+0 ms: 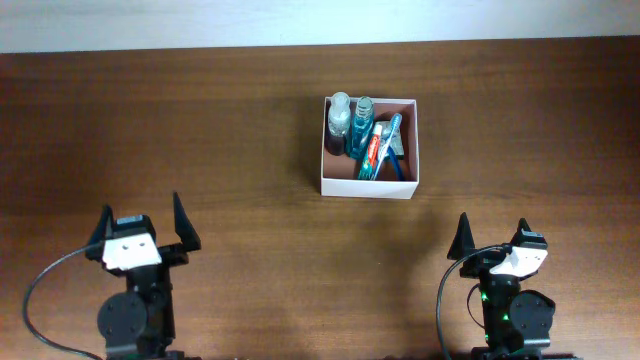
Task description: Pack container
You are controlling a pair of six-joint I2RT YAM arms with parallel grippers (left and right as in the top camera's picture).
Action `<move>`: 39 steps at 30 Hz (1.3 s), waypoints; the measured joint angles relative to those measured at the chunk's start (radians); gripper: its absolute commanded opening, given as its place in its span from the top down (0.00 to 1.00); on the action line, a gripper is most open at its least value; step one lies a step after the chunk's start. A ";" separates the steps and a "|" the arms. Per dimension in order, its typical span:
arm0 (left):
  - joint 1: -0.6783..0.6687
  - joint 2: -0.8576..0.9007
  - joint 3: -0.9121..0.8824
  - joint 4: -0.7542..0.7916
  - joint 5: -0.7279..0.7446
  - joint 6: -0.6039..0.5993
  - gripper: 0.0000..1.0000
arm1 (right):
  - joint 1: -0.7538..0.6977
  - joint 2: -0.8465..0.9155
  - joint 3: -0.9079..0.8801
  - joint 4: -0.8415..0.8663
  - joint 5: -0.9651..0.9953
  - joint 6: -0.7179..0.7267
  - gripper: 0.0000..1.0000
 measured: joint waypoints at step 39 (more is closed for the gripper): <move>0.000 -0.310 -0.284 0.033 0.011 0.015 0.01 | 0.000 0.000 0.000 0.000 0.000 0.000 0.01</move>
